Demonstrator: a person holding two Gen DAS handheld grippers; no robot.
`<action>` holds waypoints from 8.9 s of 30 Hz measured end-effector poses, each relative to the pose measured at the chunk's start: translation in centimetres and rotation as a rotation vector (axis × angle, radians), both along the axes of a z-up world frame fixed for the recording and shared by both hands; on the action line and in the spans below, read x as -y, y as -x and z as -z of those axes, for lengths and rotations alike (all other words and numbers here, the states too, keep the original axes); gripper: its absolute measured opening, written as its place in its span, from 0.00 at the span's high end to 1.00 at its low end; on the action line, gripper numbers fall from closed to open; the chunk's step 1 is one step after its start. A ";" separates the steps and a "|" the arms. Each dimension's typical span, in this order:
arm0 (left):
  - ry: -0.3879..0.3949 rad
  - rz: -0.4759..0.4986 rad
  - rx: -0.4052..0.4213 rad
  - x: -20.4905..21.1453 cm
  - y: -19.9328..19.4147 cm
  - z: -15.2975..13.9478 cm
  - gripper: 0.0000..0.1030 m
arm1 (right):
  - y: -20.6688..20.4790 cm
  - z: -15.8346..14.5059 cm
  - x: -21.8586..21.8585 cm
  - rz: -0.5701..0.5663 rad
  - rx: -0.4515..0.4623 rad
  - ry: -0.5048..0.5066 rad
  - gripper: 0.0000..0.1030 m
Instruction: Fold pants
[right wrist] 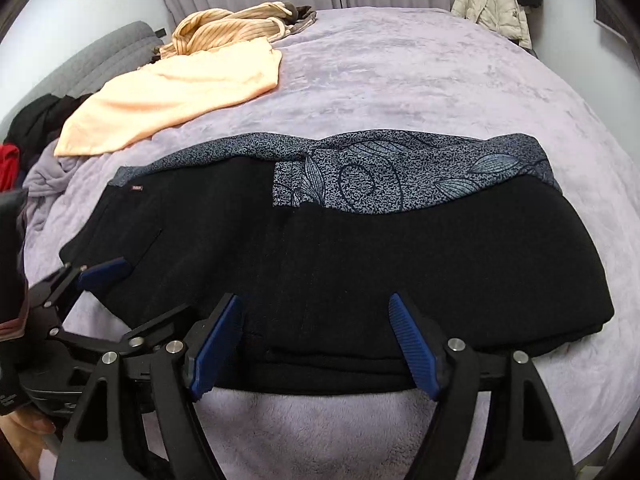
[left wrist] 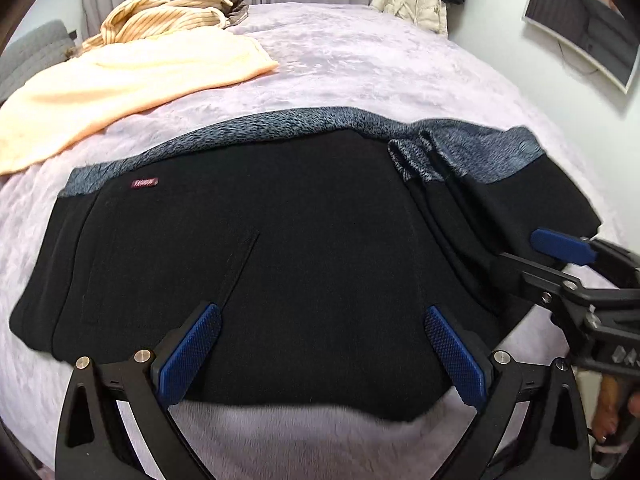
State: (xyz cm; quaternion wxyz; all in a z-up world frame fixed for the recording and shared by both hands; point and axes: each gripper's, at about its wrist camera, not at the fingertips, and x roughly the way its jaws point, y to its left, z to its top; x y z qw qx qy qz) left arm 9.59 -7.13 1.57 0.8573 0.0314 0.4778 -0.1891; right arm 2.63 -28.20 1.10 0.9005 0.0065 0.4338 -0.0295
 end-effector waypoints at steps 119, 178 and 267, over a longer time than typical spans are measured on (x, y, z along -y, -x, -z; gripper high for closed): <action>-0.292 0.476 0.369 25.7 8.2 -3.8 0.50 | 4.0 -1.4 24.3 -0.024 0.071 -0.933 0.82; -0.067 -0.116 0.006 5.4 -5.8 -1.8 0.03 | 8.2 -5.3 18.1 0.063 0.147 -0.392 0.39; 0.018 -0.193 -0.054 -5.4 -6.9 -2.6 0.16 | -4.3 -3.7 3.3 -0.026 -0.039 -0.381 0.82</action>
